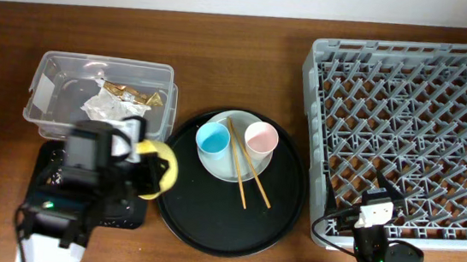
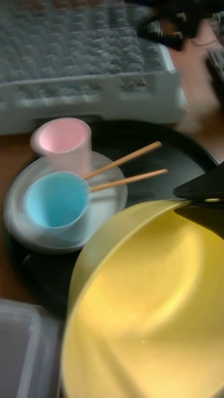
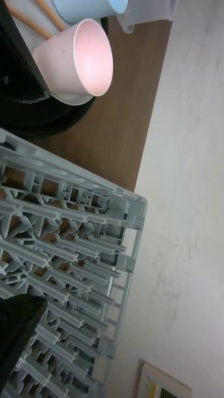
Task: Sort waste into correct bins and load items into the dishwasher rack
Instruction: 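Set the empty yellow bowl back on the round tray, then grasp the blue cup with the left gripper and lift it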
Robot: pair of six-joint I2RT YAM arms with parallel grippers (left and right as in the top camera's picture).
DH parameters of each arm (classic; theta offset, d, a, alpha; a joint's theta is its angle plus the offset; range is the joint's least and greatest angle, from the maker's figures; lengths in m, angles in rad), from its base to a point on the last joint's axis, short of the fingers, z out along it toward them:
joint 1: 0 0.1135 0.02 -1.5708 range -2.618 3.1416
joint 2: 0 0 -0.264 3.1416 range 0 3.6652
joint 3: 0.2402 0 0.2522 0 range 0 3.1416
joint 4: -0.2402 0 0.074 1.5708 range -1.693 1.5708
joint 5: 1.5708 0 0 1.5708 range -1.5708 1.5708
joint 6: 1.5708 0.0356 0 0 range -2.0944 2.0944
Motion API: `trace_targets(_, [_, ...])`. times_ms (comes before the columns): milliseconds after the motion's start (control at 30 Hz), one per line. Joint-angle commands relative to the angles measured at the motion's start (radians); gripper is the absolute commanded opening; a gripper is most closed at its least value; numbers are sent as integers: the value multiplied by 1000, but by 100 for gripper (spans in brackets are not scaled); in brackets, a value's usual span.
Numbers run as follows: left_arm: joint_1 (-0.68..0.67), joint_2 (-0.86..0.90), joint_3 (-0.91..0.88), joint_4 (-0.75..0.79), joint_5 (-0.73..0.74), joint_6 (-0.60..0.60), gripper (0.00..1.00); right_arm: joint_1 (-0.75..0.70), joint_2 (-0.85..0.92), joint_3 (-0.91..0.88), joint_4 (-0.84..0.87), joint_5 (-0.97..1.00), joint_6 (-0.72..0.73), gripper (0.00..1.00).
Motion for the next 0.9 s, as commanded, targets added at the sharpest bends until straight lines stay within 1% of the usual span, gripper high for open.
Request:
trace_targets(0, [-260, 80, 13, -1, -203, -86, 0, 5, -7, -6, -4, 2, 2, 99])
trace_targets(33, [-339, 127, 13, -2, -254, -112, 0, 5, -7, -6, -4, 2, 2, 99])
trace_targets(100, [-434, 210, 13, -1, -294, -151, 0, 5, -7, -6, -4, 2, 2, 99])
trace_targets(167, [-499, 306, 13, 2, -304, -168, 0, 5, -7, -6, -4, 2, 2, 99])
trace_targets(233, [-527, 396, 13, 8, -319, -173, 0, 5, -7, -6, -4, 2, 2, 99])
trace_targets(333, [-527, 481, 13, 40, -322, -176, 0, 5, -7, -6, -4, 2, 2, 99])
trace_targets(367, [-527, 497, 13, 45, -322, -176, 5, 5, -7, -6, -4, 2, 2, 99])
trace_targets(467, [-526, 504, 14, 51, -323, -175, 42, 5, -7, -6, -4, 2, 2, 98])
trace_targets(500, [-526, 504, 18, 51, -326, -175, 45, 5, -7, -6, -4, 2, 2, 99])
trace_targets(600, [-522, 503, 78, 34, -333, -158, 42, 5, -7, -6, -4, 2, 2, 99])
trace_targets(633, [-513, 503, 116, 21, -362, -140, 40, 5, -7, -6, -4, 2, 2, 99])
trace_targets(667, [-492, 503, 171, 3, -442, -140, 39, 5, -7, -6, -4, 2, 2, 99])
trace_targets(700, [-477, 503, 196, 3, -484, -140, 39, 5, -7, -6, -4, 2, 2, 99])
trace_targets(733, [-438, 503, 235, 14, -549, -141, 39, 5, -7, -6, -4, 2, 2, 99])
trace_targets(767, [-403, 503, 245, 41, -572, -141, 39, 5, -7, -6, -4, 2, 2, 98])
trace_targets(867, [-305, 517, 244, 97, -572, -141, 39, 5, -7, -6, -4, 2, 2, 99])
